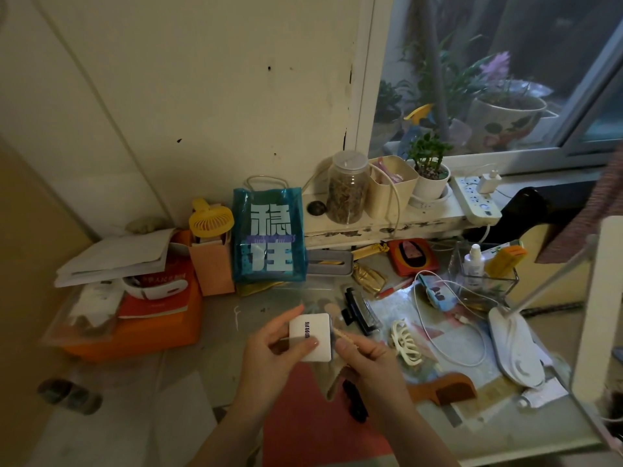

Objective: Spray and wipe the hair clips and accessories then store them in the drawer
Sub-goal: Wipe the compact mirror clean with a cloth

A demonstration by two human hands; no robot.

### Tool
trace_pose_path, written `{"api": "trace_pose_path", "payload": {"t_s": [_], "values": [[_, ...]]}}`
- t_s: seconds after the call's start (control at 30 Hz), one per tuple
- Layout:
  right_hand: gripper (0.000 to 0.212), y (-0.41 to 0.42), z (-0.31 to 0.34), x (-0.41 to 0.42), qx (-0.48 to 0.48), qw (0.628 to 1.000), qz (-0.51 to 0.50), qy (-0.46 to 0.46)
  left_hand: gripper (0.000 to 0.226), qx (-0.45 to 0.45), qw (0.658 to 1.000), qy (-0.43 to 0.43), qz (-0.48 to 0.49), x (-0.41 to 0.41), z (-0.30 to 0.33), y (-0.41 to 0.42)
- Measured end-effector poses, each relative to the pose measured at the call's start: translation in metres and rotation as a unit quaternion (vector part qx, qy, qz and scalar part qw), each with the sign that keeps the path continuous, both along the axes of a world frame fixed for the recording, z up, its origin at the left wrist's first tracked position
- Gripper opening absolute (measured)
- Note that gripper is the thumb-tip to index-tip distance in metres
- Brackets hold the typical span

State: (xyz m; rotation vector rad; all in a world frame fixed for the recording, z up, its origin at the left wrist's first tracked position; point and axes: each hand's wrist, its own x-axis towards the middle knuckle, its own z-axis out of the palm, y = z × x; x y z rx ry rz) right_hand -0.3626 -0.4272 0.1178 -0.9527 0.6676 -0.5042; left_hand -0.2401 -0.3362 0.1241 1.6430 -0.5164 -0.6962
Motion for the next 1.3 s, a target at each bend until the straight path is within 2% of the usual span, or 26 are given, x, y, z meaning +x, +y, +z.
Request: {"api": "trace_pose_path", "payload": {"t_s": [0.63, 0.83, 1.07, 1.3], "values": [[0.023, -0.014, -0.002, -0.005, -0.001, 0.999, 0.033, 0.008, 0.052, -0.012, 1.000, -0.012, 0.019, -0.009, 0.004, 0.003], [0.024, -0.005, -0.014, 0.011, 0.002, 0.996, 0.086, 0.037, 0.049, -0.017, 0.993, 0.057, 0.098, -0.002, -0.012, 0.030], [0.013, 0.042, -0.035, 0.046, -0.088, 0.973, 0.189, 0.102, 0.037, 0.014, 0.972, 0.094, 0.214, 0.005, -0.030, 0.095], [0.015, 0.115, -0.068, 0.108, -0.137, 0.940, 0.265, 0.164, 0.038, 0.018, 0.945, 0.153, 0.290, 0.046, -0.051, 0.175]]}}
